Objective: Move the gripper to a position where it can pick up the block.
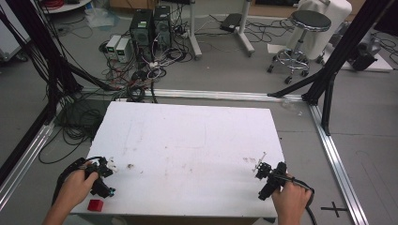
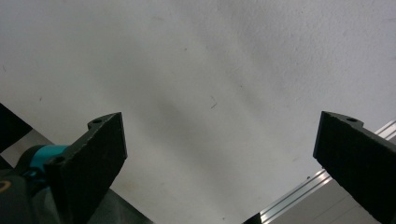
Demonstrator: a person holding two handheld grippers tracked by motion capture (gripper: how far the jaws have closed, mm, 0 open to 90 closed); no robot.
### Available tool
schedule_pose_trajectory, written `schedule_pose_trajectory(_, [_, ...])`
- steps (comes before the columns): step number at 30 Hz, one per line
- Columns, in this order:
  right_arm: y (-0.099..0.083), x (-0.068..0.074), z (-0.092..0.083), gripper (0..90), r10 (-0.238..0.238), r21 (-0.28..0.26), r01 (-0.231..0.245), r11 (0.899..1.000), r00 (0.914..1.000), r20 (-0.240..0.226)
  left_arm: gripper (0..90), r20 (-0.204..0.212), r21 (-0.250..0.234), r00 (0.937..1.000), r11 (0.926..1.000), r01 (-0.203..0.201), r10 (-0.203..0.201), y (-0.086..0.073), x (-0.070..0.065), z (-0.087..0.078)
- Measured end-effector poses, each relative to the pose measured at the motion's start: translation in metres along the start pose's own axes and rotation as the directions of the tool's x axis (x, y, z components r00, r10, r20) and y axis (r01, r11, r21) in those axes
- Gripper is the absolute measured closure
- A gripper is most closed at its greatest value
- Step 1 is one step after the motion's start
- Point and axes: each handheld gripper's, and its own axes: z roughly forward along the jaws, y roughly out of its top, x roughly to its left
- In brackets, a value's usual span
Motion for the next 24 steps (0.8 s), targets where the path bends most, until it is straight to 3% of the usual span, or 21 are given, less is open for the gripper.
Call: schedule_pose_trajectory(24, [0.0000,0.0014,0.0006,1.9,-0.005,0.000,0.005,1.000,1.0000,-0.008,23.0,-0.010,-0.010,0.9998,0.9998,-0.016,0.016,-0.0011,-0.0008,-0.0009])
